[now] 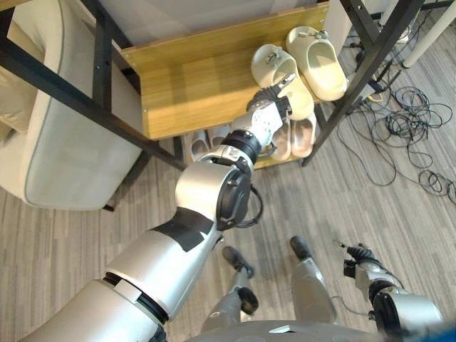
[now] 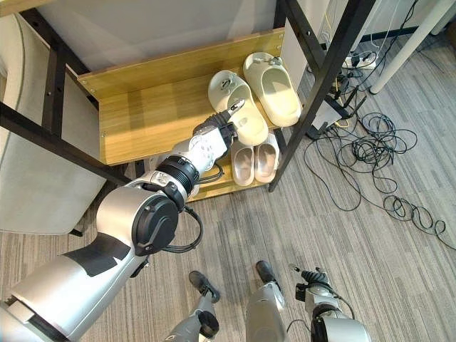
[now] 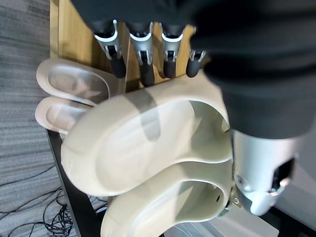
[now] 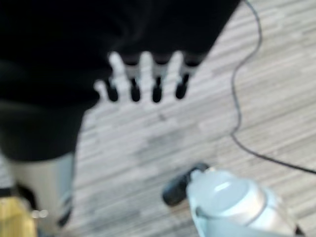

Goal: Arrange the slippers neatly on the shoe rack.

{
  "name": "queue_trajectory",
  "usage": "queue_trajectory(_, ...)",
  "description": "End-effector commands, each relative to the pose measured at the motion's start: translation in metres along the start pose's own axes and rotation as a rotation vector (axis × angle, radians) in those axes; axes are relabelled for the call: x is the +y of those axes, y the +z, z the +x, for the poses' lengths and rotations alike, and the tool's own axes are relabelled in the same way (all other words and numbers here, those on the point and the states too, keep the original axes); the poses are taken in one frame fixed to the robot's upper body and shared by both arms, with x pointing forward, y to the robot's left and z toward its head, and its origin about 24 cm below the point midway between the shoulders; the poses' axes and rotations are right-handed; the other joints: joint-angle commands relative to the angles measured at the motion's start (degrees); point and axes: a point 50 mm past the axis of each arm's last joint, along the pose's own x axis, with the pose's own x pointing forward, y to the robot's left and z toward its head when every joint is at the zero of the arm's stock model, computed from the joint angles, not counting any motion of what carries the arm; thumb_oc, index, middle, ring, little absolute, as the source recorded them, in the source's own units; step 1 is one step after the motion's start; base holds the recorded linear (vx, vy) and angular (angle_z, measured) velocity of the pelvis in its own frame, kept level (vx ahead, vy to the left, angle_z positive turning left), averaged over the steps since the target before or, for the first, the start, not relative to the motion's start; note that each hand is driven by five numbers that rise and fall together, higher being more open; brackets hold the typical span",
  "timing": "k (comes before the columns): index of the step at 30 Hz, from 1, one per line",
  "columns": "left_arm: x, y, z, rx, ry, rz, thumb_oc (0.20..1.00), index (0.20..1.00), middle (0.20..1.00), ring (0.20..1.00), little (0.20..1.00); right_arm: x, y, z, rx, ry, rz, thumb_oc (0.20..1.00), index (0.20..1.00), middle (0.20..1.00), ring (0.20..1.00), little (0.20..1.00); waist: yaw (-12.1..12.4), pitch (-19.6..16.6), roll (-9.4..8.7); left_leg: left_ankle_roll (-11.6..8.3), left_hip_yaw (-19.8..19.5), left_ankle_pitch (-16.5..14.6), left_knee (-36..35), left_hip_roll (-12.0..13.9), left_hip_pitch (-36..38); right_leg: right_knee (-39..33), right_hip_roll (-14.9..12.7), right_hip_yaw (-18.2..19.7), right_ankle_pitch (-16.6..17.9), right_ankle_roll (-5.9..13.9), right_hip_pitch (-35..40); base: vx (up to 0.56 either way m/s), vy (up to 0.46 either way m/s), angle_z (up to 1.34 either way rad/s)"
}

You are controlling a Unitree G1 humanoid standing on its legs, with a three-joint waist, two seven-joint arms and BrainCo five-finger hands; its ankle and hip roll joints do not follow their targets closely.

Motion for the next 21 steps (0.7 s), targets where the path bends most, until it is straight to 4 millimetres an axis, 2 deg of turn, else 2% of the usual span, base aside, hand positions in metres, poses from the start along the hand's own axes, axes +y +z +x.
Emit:
queue_trajectory(1,-0.043,0.016,-0.021,-0.077,-0.091,0.088,1.0,1.0,1.0,1.0,1.0,-0.026,0.027,0.006,-0.06,-0.074,0.001,1.0,1.0,1.0,1.0,1.0,0.1,4.2,4.14,-4.33,-0.5,-8.4,0.3,-2.3,13.2,-4.2,4.8,1.9,2.6,-4.44,2.6,0.0,0.0,0.0)
queue_trajectory(5,-0.031,0.015,-0.015,-0.097,-0.05,0.135,1.0,1.0,1.0,1.0,1.0,-0.025,0.021,0.005,-0.053,-0.064,-0.002,1.0,1.0,1.0,1.0,1.0,0.2,3.7,3.62,-4.46,-0.8,-8.3,0.3,-2.2,13.0,-4.4,4.8,1.6,2.7,-4.38,2.6,0.0,0.0,0.0)
queue_trajectory(14,-0.029,0.016,-0.014,-0.114,-0.041,0.142,1.0,1.0,1.0,1.0,1.0,-0.025,0.02,0.005,-0.051,-0.063,0.001,1.0,1.0,1.0,1.0,1.0,0.2,3.4,3.41,-4.52,-0.9,-8.2,0.3,-2.2,12.8,-4.4,4.8,1.5,2.7,-4.38,2.5,0.0,0.0,0.0)
queue_trajectory(15,-0.027,0.017,-0.013,-0.128,-0.034,0.148,1.0,1.0,1.0,1.0,1.0,-0.023,0.017,0.005,-0.049,-0.057,-0.004,1.0,1.0,1.0,1.0,1.0,0.2,3.4,3.03,-4.61,-1.0,-8.1,0.3,-2.1,12.6,-4.5,4.9,1.3,2.9,-4.28,2.4,-0.03,-0.053,0.01)
queue_trajectory(16,-0.033,0.013,-0.015,-0.174,-0.058,0.17,1.0,1.0,1.0,1.0,1.0,-0.021,0.017,0.004,-0.061,-0.04,0.004,1.0,1.0,1.0,1.0,1.0,0.3,2.9,1.61,-4.72,-1.4,-8.0,0.3,-1.7,11.5,-4.7,4.8,0.6,3.1,-4.14,2.1,-0.02,-0.071,0.03)
queue_trajectory(21,-0.034,0.014,-0.017,-0.264,-0.038,0.237,1.0,1.0,1.0,1.0,1.0,-0.02,0.016,0.004,-0.066,-0.03,0.025,1.0,1.0,1.0,1.0,1.0,0.2,1.9,0.57,-4.56,-1.3,-8.1,0.3,-1.9,10.7,-5.4,4.6,0.1,3.7,-3.81,1.5,0.0,-0.021,0.13)
